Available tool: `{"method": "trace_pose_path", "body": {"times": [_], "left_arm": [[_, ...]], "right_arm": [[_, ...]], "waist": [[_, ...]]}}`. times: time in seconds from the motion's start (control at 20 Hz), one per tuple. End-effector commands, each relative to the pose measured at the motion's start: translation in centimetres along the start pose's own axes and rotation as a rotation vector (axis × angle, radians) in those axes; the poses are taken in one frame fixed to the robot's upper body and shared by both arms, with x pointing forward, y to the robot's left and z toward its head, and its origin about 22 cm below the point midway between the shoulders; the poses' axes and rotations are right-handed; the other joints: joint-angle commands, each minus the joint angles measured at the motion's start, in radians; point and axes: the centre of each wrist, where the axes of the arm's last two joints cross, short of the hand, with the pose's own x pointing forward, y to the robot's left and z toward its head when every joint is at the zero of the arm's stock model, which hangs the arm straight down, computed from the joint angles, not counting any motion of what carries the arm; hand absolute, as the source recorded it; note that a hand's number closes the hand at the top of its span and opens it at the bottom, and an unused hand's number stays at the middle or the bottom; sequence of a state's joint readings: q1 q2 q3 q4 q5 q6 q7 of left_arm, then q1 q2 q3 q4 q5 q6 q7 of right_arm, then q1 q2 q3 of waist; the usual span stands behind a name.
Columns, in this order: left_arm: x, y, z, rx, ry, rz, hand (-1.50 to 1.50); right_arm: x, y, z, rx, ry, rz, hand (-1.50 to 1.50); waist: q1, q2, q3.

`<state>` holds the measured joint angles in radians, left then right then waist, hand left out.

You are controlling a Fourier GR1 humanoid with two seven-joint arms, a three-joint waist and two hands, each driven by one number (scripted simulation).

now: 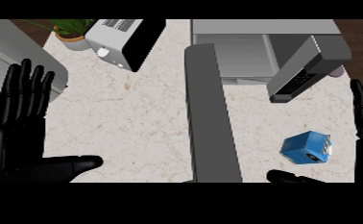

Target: Pick up the milk, place it into the microwave and close the microwave

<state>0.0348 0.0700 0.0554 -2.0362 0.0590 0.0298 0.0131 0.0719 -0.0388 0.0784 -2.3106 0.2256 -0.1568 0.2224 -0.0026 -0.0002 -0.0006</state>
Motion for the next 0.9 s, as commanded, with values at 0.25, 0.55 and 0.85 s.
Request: {"method": "trace_pose_path", "body": {"times": [0.25,0.55,0.85], "left_arm": [[0.0,3.0,3.7,0.01,0.032,0.023,-1.5],[4.9,2.5,5.9,0.014,0.021,0.011,-1.5],[4.4,5.8,6.4,0.004,0.024,0.021,-1.5]], "right_arm": [[1.7,0.5,3.1,-0.069,0.048,0.077,-1.5],[-0.3,0.5,4.2,-0.129,0.145,0.109,-1.5],[-2.8,-0.5,3.4,-0.122,0.192,0.122,-1.5]], "waist": [[0.002,-0.002,0.0],[0.006,-0.003,0.001],[0.006,-0.001,0.001]]}}
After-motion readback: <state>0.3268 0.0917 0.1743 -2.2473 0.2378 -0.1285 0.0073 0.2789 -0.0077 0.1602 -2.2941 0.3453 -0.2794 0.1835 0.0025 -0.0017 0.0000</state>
